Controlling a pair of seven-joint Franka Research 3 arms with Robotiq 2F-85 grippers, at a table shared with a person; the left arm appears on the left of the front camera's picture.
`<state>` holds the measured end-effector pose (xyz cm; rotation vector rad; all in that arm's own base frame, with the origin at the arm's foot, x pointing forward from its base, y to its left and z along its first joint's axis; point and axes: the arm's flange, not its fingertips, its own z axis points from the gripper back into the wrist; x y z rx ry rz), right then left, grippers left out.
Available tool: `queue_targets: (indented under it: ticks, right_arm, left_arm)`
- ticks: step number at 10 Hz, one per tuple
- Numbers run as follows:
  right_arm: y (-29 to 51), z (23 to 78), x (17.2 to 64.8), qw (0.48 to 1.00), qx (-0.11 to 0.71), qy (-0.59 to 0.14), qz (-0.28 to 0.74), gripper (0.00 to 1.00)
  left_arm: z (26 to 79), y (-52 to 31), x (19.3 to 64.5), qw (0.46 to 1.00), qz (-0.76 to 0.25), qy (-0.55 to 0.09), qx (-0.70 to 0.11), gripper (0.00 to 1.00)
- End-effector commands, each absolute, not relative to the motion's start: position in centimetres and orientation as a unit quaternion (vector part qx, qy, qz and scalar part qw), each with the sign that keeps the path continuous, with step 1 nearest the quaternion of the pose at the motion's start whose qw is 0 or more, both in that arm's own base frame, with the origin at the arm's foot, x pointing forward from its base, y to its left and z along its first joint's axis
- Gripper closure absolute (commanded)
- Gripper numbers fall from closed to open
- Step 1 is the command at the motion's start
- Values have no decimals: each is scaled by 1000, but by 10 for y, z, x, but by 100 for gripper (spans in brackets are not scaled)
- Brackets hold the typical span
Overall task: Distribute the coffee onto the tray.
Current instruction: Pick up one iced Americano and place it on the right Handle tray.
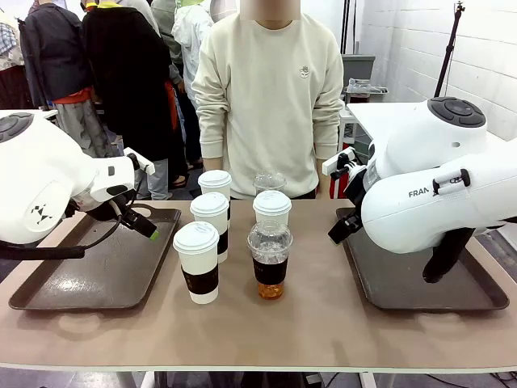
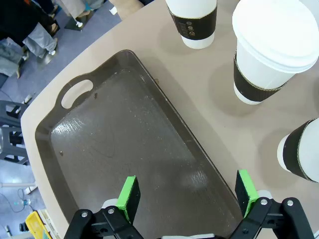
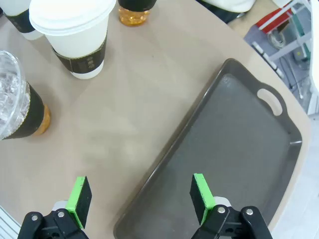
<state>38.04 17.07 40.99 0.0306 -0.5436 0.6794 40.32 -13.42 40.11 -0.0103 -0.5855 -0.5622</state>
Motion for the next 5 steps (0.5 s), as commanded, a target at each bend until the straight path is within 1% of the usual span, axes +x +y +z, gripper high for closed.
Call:
queue_targets:
  ticks: [1, 2, 3, 5]
  right_arm:
    - [170, 411, 380, 906, 12, -264, 330, 0]
    - [171, 410, 380, 907, 15, -263, 329, 0]
    - [167, 413, 380, 910, 40, -258, 322, 0]
    - [157, 438, 380, 912, 94, -260, 303, 0]
  left_arm:
    - [404, -134, 402, 919, -274, -282, -5, 0]
    - [404, -134, 402, 919, -274, -282, -5, 0]
    - [401, -134, 403, 919, -273, -285, -5, 0]
    - [426, -132, 404, 920, -249, -302, -22, 0]
